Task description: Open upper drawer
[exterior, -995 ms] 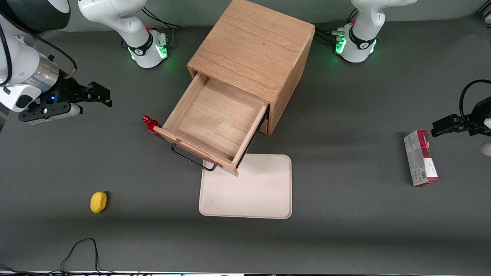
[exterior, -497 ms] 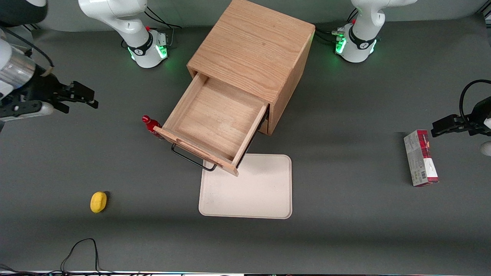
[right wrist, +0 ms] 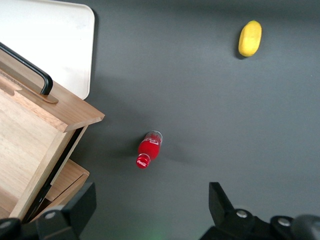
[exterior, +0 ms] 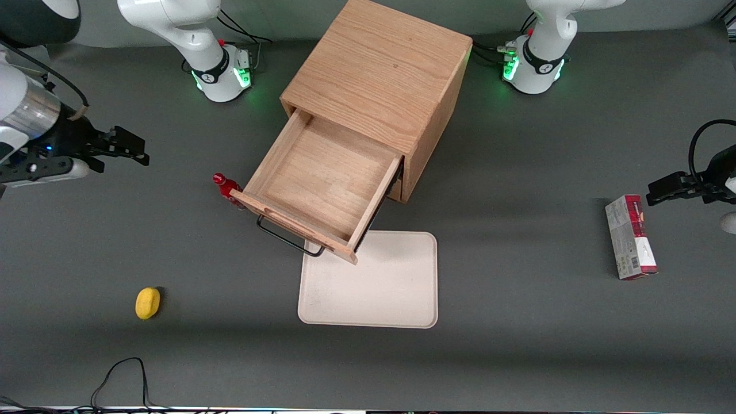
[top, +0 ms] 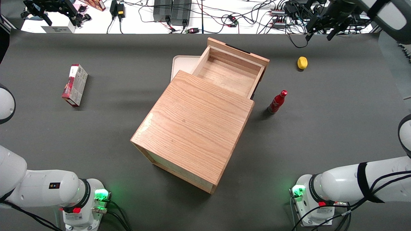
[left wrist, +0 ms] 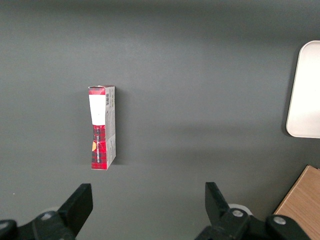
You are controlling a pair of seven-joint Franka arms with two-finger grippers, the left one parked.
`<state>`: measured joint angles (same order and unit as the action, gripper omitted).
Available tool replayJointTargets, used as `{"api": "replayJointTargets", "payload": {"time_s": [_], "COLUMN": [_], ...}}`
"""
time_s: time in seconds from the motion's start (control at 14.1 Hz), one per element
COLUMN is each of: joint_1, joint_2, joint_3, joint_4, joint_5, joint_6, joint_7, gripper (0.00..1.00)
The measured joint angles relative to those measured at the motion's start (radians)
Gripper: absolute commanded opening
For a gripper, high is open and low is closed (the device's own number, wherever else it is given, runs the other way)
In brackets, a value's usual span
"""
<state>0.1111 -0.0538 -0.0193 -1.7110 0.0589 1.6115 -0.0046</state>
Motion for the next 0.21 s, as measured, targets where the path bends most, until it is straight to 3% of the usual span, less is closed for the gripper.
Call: {"api": "replayJointTargets", "payload": {"time_s": [0.21], "joint_1": [-0.001], "joint_2": [0.014], "joint_3": [-0.001], "joint_4": [0.008], "joint_5": [-0.002], "joint_6": [0.0], "joint_7": [0.0], "gripper": [1.0]}}
